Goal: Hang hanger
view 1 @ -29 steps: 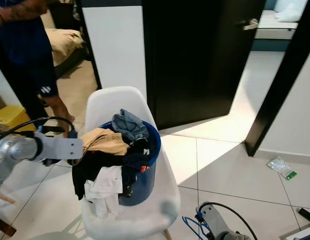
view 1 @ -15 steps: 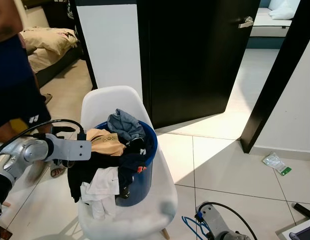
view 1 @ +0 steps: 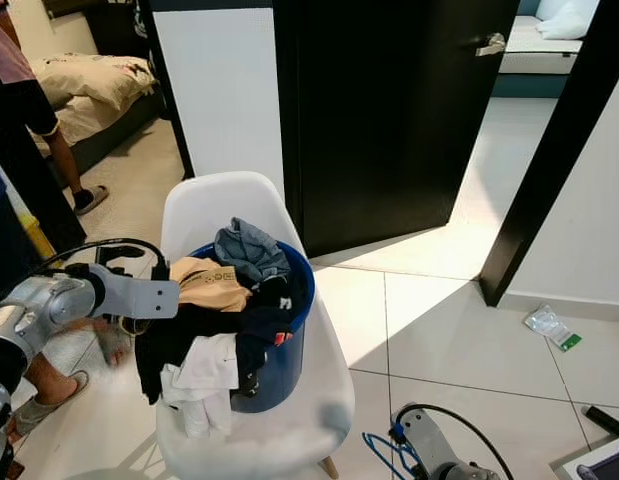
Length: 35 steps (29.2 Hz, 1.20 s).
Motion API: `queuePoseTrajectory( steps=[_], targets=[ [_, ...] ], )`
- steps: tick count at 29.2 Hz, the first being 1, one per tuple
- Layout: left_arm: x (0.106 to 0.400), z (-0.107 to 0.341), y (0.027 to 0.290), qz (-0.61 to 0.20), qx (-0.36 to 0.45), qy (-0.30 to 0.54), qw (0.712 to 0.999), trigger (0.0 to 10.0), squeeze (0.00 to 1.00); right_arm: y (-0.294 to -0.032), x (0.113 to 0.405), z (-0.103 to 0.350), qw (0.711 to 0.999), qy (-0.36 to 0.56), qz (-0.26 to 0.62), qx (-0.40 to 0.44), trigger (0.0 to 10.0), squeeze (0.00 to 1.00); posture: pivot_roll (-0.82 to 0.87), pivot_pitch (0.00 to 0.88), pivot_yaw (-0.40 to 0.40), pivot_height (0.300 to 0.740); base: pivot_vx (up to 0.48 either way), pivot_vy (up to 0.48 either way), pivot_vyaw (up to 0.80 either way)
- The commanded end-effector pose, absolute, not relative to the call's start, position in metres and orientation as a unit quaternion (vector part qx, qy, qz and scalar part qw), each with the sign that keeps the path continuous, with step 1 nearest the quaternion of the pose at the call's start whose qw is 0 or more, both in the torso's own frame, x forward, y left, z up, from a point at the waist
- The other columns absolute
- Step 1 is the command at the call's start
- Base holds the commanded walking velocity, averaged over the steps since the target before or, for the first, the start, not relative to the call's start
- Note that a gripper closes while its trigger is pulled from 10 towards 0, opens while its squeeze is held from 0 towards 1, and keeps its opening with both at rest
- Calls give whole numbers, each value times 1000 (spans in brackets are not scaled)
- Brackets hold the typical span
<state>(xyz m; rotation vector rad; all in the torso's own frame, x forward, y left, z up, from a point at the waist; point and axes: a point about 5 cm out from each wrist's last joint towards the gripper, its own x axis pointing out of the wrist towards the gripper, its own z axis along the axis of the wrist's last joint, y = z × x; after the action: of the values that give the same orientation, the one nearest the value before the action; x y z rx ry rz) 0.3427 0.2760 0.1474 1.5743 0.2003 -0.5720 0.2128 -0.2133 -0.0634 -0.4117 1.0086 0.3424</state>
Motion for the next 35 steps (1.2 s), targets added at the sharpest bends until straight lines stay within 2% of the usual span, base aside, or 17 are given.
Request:
queuePoseTrajectory(
  steps=[1, 9, 10, 13, 14, 28, 31, 33, 35],
  targets=[
    [344, 143, 273, -256, 699, 87, 662, 10000, 0, -212, 212, -64, 841, 477, 165, -193, 10000, 0, -42, 38, 8, 740, 0, 0, 0],
    [344, 126, 264, -250, 688, 88, 676, 10000, 0, -212, 212, -64, 841, 477, 166, -195, 10000, 0, -44, 37, 7, 740, 0, 0, 0],
    [344, 124, 264, -251, 687, 91, 676, 9137, 0, -212, 212, -64, 841, 477, 165, -194, 10000, 0, -45, 36, 8, 740, 0, 0, 0],
    [344, 123, 264, -251, 686, 93, 677, 9137, 0, -212, 212, -64, 841, 477, 165, -194, 10000, 0, -45, 36, 8, 740, 0, 0, 0],
    [342, 118, 268, -251, 693, 110, 667, 0, 0, -212, 212, -64, 841, 477, 165, -195, 10000, 0, -41, 37, 9, 740, 0, 0, 0],
    [328, 102, 291, -249, 695, 172, 652, 0, 0, -211, 214, -63, 842, 475, 166, -197, 10000, 0, -35, 31, 8, 740, 0, 0, 0],
    [329, 104, 295, -236, 694, 174, 658, 0, 0, -211, 214, -63, 842, 474, 166, -197, 10000, 0, -36, 28, 8, 740, 0, 0, 0],
    [334, 115, 296, -209, 679, 161, 686, 0, 0, -211, 215, -63, 842, 474, 165, -197, 10000, 0, -37, 28, 9, 740, 0, 0, 0],
    [334, 115, 296, -209, 679, 161, 686, 0, 0, -211, 215, -63, 842, 474, 165, -197, 10000, 0, -37, 28, 9, 740, 0, 0, 0]
  ],
)
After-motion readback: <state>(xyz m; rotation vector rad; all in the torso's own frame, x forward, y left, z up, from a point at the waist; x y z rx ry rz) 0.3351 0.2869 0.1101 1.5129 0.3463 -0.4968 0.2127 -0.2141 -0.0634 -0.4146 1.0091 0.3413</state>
